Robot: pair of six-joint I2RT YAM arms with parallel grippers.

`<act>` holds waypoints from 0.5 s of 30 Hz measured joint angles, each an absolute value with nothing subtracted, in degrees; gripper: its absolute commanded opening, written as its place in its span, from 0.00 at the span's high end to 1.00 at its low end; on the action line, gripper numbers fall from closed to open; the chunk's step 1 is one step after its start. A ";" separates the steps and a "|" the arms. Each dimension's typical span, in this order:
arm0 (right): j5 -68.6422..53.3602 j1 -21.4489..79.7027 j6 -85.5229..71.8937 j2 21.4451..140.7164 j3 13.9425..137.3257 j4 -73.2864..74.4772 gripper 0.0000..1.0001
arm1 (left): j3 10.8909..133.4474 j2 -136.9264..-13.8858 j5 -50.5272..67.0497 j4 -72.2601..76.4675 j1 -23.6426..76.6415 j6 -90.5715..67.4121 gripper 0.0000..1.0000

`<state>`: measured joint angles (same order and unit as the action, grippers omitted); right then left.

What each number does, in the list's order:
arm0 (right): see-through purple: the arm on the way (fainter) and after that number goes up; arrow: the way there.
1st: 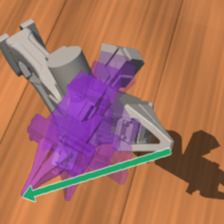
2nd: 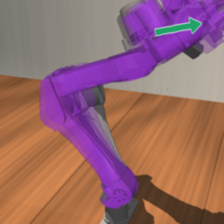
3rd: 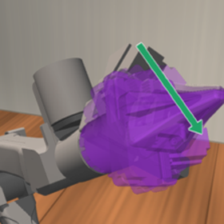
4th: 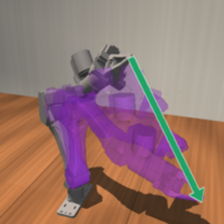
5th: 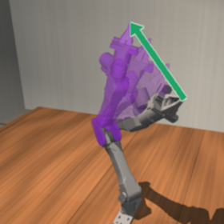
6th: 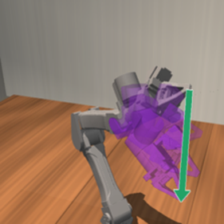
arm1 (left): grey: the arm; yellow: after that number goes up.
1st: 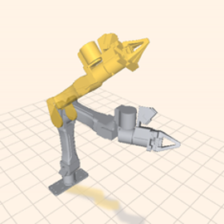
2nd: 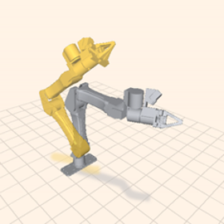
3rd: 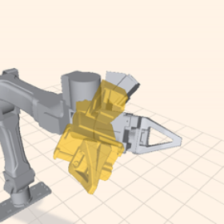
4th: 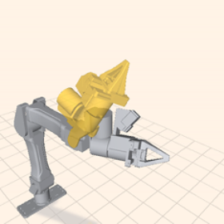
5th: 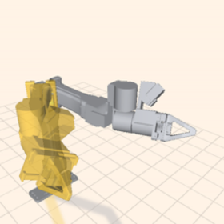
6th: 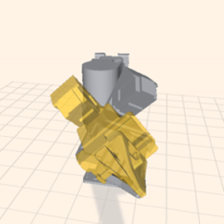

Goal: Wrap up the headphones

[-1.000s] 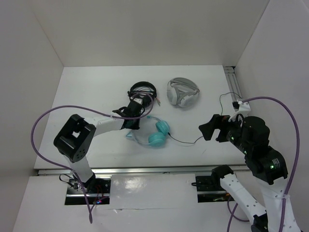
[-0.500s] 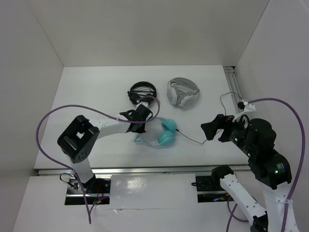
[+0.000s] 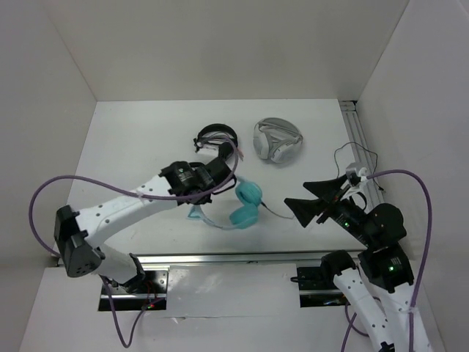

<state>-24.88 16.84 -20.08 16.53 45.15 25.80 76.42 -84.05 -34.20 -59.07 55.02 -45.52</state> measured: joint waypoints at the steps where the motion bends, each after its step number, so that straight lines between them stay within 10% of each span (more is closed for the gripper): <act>1: -26.52 16.82 -20.25 16.56 43.48 23.57 0.00 | 78.74 -82.91 -35.75 -61.36 54.74 -46.26 1.00; 15: -39.99 17.32 -16.62 34.68 36.64 1.80 0.10 | 106.74 -73.78 -39.13 -78.67 50.28 -39.86 1.00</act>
